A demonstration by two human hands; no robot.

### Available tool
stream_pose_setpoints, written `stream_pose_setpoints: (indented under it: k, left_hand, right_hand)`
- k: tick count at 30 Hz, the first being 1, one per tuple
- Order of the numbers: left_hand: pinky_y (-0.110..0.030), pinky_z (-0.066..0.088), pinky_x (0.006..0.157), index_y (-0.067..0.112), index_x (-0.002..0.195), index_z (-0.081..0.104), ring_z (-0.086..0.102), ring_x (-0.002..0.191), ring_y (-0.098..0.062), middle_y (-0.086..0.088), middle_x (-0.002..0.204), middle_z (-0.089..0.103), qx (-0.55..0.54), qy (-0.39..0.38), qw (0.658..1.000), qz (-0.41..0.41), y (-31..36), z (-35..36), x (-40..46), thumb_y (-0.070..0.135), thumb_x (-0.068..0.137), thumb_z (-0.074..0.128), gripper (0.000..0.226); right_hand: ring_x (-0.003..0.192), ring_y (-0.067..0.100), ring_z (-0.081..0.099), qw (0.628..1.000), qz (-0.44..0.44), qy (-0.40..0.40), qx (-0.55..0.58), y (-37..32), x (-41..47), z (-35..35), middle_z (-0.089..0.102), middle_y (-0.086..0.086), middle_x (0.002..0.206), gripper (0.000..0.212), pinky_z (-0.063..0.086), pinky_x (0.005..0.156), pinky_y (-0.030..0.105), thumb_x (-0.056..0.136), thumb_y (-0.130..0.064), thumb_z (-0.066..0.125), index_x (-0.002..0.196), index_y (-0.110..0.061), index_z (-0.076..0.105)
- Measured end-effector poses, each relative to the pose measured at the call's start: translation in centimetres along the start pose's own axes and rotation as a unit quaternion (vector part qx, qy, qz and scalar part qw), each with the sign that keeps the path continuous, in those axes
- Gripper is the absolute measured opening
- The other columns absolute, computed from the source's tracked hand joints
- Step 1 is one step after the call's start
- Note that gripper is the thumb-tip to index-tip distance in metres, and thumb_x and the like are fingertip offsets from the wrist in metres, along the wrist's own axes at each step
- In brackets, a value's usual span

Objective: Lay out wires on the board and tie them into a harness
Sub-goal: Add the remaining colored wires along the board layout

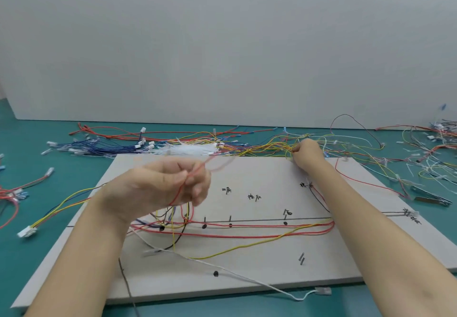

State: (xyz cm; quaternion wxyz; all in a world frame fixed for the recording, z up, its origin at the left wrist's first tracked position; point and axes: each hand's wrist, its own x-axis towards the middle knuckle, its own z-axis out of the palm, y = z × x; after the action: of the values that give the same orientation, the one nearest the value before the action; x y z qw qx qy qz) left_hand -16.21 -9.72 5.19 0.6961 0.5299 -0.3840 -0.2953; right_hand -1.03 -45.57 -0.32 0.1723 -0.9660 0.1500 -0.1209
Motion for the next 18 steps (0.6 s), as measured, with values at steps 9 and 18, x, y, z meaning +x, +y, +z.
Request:
stream_pose_setpoints:
  k: [9, 18]
  left_hand:
    - [-0.023, 0.034, 0.062, 0.018, 0.081, 0.053, 0.045, 0.069, -0.010, 0.007, 0.073, 0.051, 0.065, -0.182, 0.972, -0.134, -1.6, 1.1, 1.1, 0.018, 0.082, 0.058, 0.005]
    - [-0.010, 0.028, 0.050, 0.019, 0.081, 0.055, 0.040, 0.057, -0.001, 0.003, 0.070, 0.048, 0.165, -0.122, 0.959, -0.195, -2.8, 2.6, 2.5, 0.033, 0.084, 0.059, 0.015]
  right_hand:
    - [0.146, 0.031, 0.012, 0.964, -0.009, -0.141, -0.227, -0.2, 0.0, 0.4, 0.019, 0.007, 0.159, 0.056, 0.014, 0.115, 0.053, 0.102, -0.044, 0.016, 0.149, -0.020, 0.034]
    - [0.127, 0.032, 0.034, 0.982, 0.020, 0.037, -0.184, 1.1, -0.1, 0.0, 0.043, 0.015, 0.133, 0.032, 0.034, 0.101, 0.048, 0.093, -0.015, 0.047, 0.123, -0.007, 0.055]
